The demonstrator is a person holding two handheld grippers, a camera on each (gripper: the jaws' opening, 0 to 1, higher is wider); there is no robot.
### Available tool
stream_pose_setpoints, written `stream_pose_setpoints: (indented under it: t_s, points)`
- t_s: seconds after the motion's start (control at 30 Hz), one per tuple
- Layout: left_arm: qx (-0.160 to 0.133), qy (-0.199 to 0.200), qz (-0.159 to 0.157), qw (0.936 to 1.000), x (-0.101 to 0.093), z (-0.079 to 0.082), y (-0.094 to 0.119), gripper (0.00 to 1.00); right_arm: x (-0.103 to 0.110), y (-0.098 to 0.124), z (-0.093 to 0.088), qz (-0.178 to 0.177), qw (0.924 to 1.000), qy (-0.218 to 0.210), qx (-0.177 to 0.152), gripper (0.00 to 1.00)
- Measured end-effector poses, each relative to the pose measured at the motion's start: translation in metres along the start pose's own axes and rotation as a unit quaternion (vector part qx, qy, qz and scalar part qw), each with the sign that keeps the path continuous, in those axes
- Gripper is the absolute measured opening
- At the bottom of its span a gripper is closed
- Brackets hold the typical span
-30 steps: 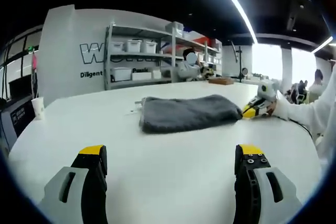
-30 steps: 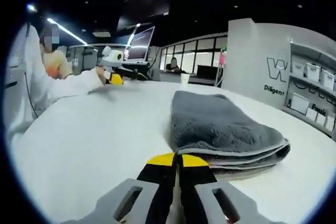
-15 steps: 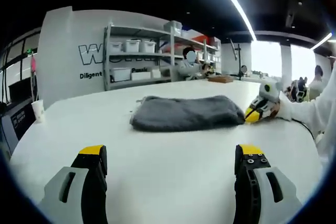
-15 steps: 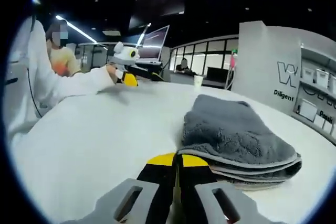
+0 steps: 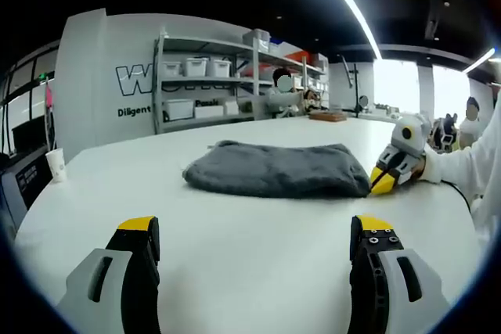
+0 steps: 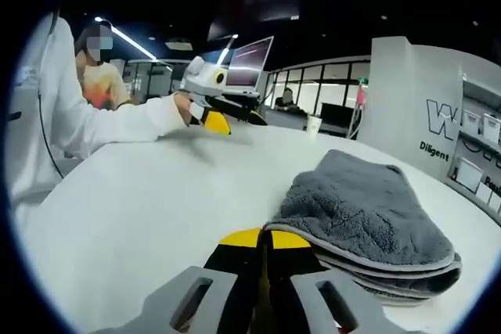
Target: Open the folded towel by lifting each exposed corner and separating the folded layers until the towel lies flat within the target outline without major curled edges
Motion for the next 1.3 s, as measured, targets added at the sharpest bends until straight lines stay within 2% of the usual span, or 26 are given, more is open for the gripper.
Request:
stream_pose_setpoints:
  t_s: [0.93,1.3]
  points:
    - [0.000,0.009,0.012,0.9999,0.003,-0.002,0.001,1.00,0.038,-0.059,0.041,0.021,0.9996,-0.014,-0.013,0.00]
    - [-0.005,0.011,0.013,0.9998,0.003,0.000,0.002,1.00,0.053,-0.079,0.056,0.021,0.9997,-0.001,-0.013,0.00]
Point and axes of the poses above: the point that each gripper's makers call its tool centre point, and the gripper's own axes: y roughly backward along the fingers, x roughly to its left, z roughly out of its top, the point moved 7 cm from there along y, roughly backward along the fingers, and after that the axes turned 11 degrees about x, right-handed, at the moved point
